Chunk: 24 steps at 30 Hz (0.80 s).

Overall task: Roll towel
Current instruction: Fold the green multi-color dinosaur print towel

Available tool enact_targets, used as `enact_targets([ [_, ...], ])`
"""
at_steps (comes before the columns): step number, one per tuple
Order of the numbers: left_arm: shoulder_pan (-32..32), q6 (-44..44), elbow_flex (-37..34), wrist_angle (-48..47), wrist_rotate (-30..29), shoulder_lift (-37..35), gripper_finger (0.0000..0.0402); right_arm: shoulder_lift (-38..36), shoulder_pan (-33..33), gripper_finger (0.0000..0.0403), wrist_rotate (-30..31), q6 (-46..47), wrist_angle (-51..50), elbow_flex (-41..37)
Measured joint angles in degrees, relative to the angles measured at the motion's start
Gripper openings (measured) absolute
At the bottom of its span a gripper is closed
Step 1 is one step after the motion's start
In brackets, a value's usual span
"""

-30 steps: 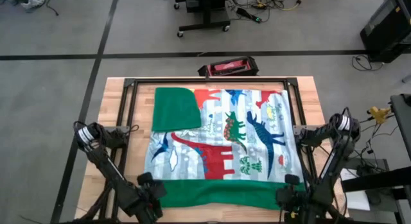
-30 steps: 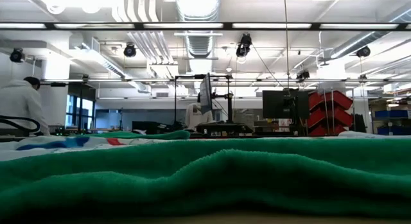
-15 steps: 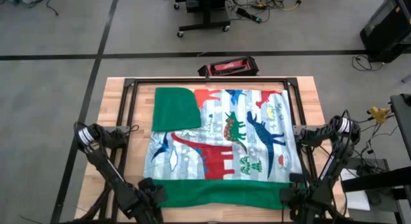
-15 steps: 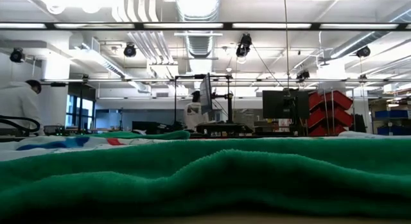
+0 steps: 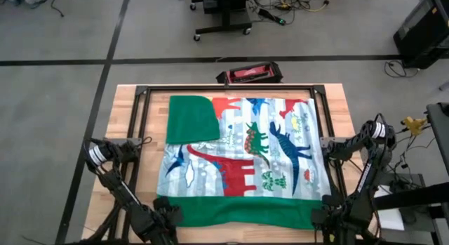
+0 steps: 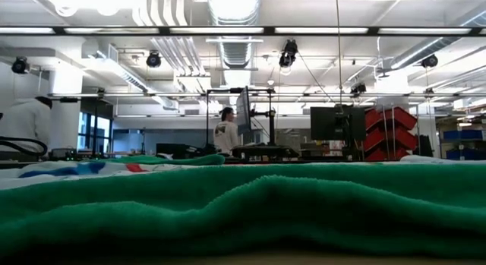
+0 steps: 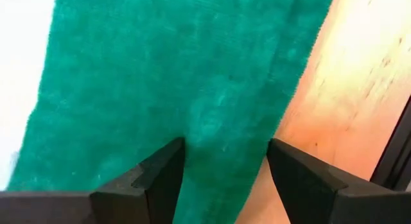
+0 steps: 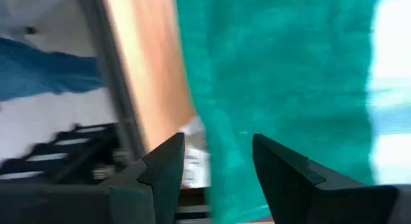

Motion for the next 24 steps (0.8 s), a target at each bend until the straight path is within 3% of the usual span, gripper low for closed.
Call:
enact_targets([
  [20, 0.29, 3.26, -0.59, 1.55, -0.88, 0.06, 0.0193, 9.07, -0.90, 0.0170, -4.37, -6.49, 2.39, -1.00],
  [24, 0.44, 3.29, -0.74, 1.95, -0.92, 0.17, 0.0154, 8.62, -1.64, 0.0170, -5.48, -8.63, 2.24, -1.85],
])
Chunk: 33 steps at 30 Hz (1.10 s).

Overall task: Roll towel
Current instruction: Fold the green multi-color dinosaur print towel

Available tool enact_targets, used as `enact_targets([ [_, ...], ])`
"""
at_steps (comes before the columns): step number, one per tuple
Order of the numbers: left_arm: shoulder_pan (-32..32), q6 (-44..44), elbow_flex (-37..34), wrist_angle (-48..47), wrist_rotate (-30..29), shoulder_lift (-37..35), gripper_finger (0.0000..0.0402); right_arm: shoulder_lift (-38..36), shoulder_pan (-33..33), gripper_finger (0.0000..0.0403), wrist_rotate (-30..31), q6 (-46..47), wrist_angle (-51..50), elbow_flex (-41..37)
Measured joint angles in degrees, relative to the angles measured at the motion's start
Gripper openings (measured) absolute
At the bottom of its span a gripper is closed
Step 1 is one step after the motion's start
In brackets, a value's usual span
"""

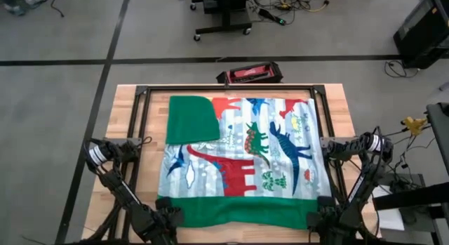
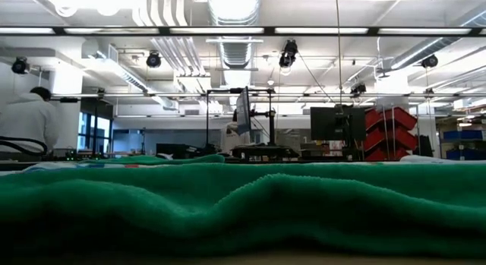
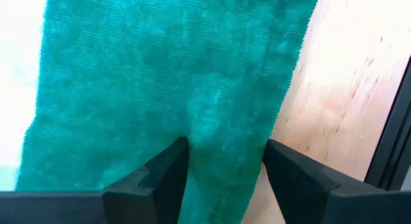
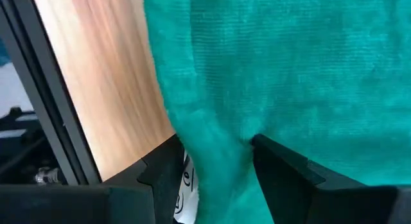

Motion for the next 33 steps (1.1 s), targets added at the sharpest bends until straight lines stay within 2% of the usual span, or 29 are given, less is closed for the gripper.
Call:
enact_targets([
  [5, 0.04, -0.92, 0.00, 0.37, -0.35, 0.02, 0.0029, -2.32, -0.61, 0.0170, 0.16, 0.23, -4.13, -0.66],
  [6, 0.04, -1.72, -0.02, 0.27, -0.43, 0.02, 0.0016, -2.90, -0.61, 0.0170, 0.26, 0.23, -3.92, -0.63],
  [15, -0.02, -4.42, -0.09, -0.57, -3.57, -0.04, 0.0002, -2.51, -0.68, 0.0161, -0.15, 0.74, -1.03, -4.57],
  [17, -0.07, -4.51, -0.09, -0.72, -4.56, -0.06, 0.0002, -2.50, -0.65, 0.0136, -0.09, 0.85, -0.92, -4.73],
  [21, -0.11, -4.55, -0.13, -2.17, -6.74, -0.09, 0.0001, -2.47, -0.88, 0.0038, -0.08, 0.29, -1.27, -4.77],
  [23, -0.11, -4.57, -0.21, -3.09, -7.94, -0.09, 0.0001, -2.54, -0.89, 0.0013, -0.14, 0.13, -1.46, -4.81],
  [26, -0.10, -4.59, -0.33, -4.38, -9.04, -0.66, 0.0001, -3.03, -0.89, 0.0008, -0.10, 0.62, -3.34, -3.59],
  [33, -1.10, -8.03, -0.33, -11.00, -11.95, -5.44, 0.0000, -6.01, -0.87, 0.0002, 3.17, 2.43, -18.30, 5.86],
])
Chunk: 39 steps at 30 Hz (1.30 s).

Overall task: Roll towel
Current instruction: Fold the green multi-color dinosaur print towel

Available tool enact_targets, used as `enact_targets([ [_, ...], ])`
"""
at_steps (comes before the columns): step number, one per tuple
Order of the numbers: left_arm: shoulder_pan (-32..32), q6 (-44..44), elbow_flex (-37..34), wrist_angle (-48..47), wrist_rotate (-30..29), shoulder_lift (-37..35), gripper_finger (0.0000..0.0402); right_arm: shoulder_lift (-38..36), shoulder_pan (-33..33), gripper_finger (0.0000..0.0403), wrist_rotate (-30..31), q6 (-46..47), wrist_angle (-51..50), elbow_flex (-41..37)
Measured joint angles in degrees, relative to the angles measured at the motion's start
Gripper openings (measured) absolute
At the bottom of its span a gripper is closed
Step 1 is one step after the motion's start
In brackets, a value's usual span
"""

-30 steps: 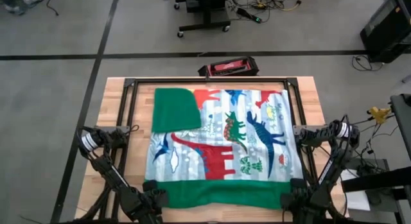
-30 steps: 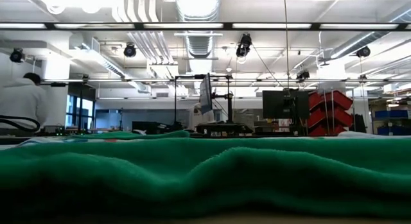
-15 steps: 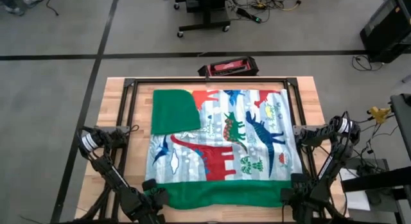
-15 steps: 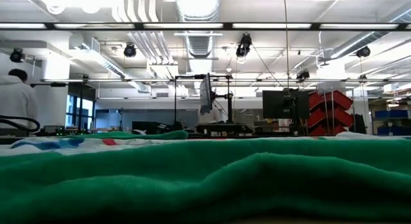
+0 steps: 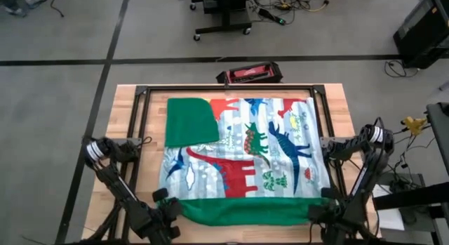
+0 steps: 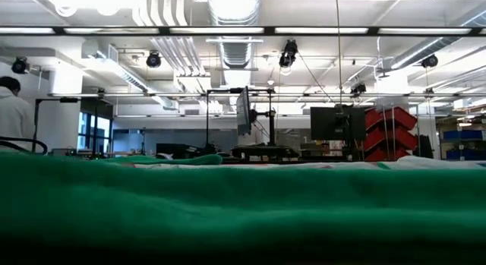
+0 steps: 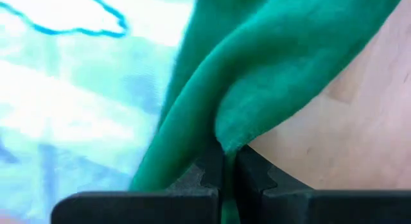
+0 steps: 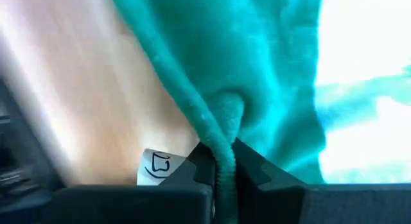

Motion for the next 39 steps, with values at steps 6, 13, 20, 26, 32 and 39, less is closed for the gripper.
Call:
enact_targets([
  [6, -0.93, -2.85, 0.04, -6.97, -12.09, -5.28, 0.0000, -3.75, -0.15, 0.0001, 10.34, -0.06, -10.23, 5.51],
  [13, 1.63, -14.29, 0.13, -25.21, -23.92, -8.75, 0.0000, -8.58, -3.92, 0.0001, 19.47, 3.17, -21.05, 3.52],
  [20, 10.00, -19.20, -4.86, -34.46, -23.90, -12.32, 0.0000, -16.34, -14.31, 0.0000, 25.56, 2.72, -22.85, -2.90],
  [26, 19.58, -18.81, -12.77, -34.88, -25.00, -16.32, 0.0000, -23.59, -26.77, 0.0000, 26.33, -0.74, -24.26, -9.34],
  [32, 26.68, -16.03, -17.42, -36.66, -32.56, -22.44, 0.0000, -28.90, -37.71, 0.0000, 30.03, -5.93, -24.24, -12.06],
  [39, 36.48, -3.87, -18.08, -35.47, -39.75, -29.88, 0.0000, -32.05, -50.77, 0.0000, 36.01, -14.77, -23.76, -12.16],
])
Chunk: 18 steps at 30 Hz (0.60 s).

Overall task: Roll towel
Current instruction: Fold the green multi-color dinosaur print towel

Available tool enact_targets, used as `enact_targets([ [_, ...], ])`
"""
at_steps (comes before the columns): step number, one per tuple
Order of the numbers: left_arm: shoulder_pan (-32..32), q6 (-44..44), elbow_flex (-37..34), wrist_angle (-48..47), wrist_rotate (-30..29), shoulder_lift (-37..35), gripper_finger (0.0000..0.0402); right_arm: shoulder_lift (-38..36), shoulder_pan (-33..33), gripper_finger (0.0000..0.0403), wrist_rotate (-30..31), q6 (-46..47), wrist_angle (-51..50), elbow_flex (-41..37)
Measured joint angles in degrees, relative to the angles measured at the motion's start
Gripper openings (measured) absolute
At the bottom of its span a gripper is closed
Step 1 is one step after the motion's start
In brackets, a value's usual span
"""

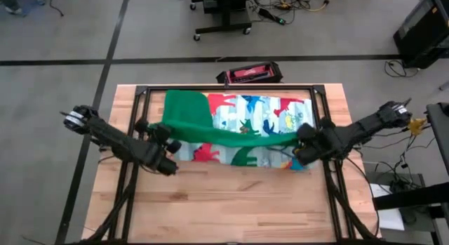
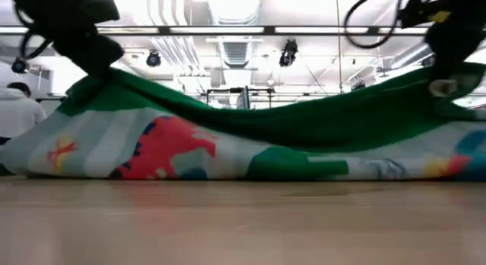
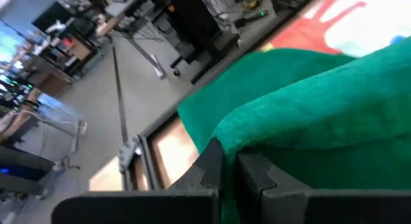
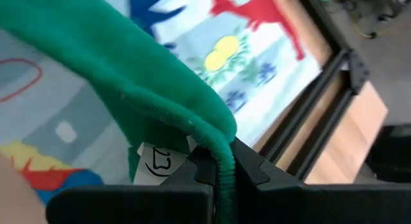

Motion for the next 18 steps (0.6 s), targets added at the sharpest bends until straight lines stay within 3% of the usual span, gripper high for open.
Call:
enact_targets([
  [5, 9.76, 15.13, -0.82, 7.84, -0.99, -3.06, 0.0000, 0.06, -11.21, 0.0000, 5.03, -7.47, 0.93, -0.06],
  [12, 20.36, 43.89, -5.08, 33.16, 4.16, -2.94, 0.0000, 0.72, -23.66, 0.0000, 6.05, -21.07, 10.95, -2.56],
  [18, 26.22, 55.41, -3.67, 37.78, 3.44, -1.82, 0.0000, 1.45, -30.06, 0.0000, 4.30, -24.05, 7.55, -6.97],
])
